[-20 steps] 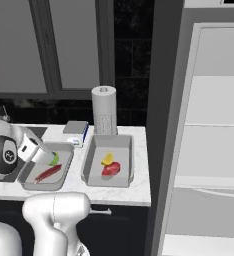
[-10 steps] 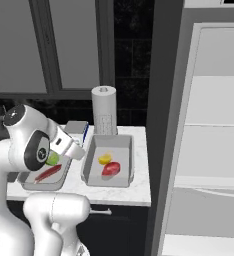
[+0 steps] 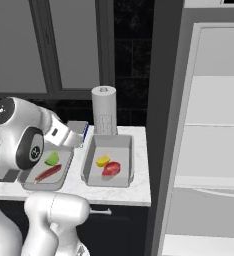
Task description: Place one lemon wedge and one steak in each tupperware on the nearby counter, to pack two identical lunches.
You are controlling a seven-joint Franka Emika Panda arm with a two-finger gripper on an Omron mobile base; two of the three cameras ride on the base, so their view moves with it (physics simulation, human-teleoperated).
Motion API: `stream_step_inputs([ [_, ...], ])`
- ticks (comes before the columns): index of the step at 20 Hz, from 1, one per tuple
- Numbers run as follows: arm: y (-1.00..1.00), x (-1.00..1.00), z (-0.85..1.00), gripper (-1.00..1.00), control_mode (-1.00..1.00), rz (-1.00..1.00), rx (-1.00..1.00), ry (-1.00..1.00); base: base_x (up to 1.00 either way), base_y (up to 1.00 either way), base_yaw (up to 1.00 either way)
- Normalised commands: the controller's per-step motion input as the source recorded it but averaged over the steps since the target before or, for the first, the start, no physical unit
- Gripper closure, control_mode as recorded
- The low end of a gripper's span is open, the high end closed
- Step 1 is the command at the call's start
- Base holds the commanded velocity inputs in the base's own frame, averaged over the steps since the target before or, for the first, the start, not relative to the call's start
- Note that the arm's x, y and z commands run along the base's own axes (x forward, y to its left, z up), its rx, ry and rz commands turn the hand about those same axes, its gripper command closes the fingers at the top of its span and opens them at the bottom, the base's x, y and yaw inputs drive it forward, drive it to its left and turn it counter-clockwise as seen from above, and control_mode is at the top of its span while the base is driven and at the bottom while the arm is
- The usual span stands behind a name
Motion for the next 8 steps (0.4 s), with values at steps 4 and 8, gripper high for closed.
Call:
stream_step_inputs([
  [4,0.18,-0.47,1.00,-1.00,-1.00,0.27,0.00,-0.38,0.00,0.00,0.00],
  [8,0.42,-0.49,1.00,-1.00,-1.00,0.34,-0.07,-0.46,0.00,0.00,0.00],
])
